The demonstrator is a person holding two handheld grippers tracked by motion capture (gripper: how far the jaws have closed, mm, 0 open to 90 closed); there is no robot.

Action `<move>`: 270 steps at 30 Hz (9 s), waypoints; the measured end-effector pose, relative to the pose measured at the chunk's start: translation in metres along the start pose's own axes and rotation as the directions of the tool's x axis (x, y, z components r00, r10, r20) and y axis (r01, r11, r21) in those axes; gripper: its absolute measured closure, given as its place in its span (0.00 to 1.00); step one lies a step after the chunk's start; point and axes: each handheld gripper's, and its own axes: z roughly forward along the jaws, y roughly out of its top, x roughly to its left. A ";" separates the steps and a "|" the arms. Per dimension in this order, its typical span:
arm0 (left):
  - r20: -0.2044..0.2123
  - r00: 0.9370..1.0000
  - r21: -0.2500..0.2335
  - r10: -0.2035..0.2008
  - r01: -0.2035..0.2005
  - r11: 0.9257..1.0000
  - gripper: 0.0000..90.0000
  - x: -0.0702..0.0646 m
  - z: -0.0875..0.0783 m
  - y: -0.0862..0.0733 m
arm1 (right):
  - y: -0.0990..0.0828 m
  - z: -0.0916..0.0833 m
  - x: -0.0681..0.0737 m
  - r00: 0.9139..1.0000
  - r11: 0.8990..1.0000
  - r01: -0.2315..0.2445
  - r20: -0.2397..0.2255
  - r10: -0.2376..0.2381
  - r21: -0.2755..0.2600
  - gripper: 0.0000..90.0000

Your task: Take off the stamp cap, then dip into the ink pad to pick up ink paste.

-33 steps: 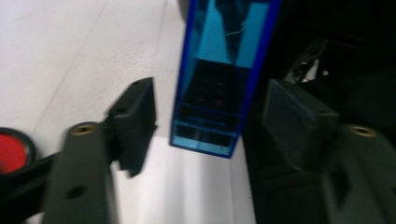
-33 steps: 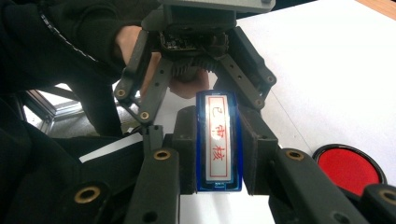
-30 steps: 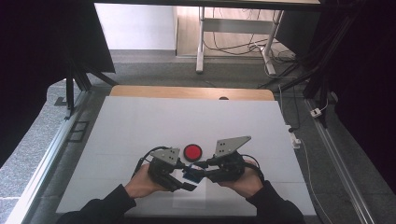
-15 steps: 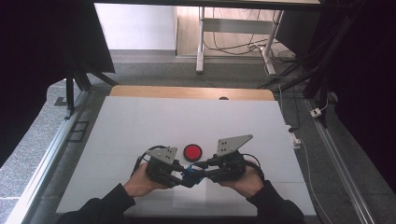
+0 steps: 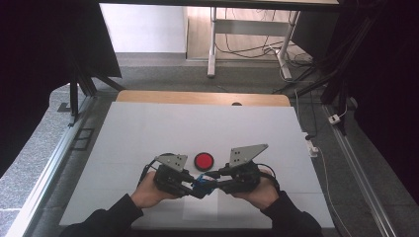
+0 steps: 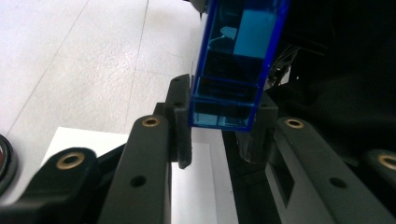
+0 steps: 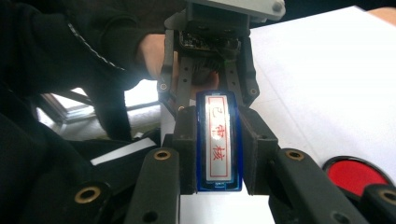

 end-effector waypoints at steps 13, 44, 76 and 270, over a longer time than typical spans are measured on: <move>-0.009 0.999 -0.013 0.035 -0.035 0.999 0.77 -0.004 -0.003 0.002 | -0.003 -0.003 -0.009 0.996 0.997 -0.065 -0.071 0.061 -0.049 0.79; -0.249 0.968 0.024 -0.033 0.040 0.999 0.76 -0.023 -0.029 -0.006 | -0.006 -0.012 -0.013 0.997 0.995 -0.061 0.046 0.065 -0.077 0.79; -0.517 0.825 -0.070 -0.229 0.226 0.972 0.76 -0.075 -0.084 -0.050 | -0.008 -0.009 -0.016 0.985 0.997 -0.066 0.155 0.071 -0.035 0.79; -0.602 0.683 -0.166 -0.414 0.400 0.902 0.76 -0.104 -0.117 -0.103 | -0.016 0.091 -0.106 0.921 0.939 -0.199 0.382 0.080 0.282 0.79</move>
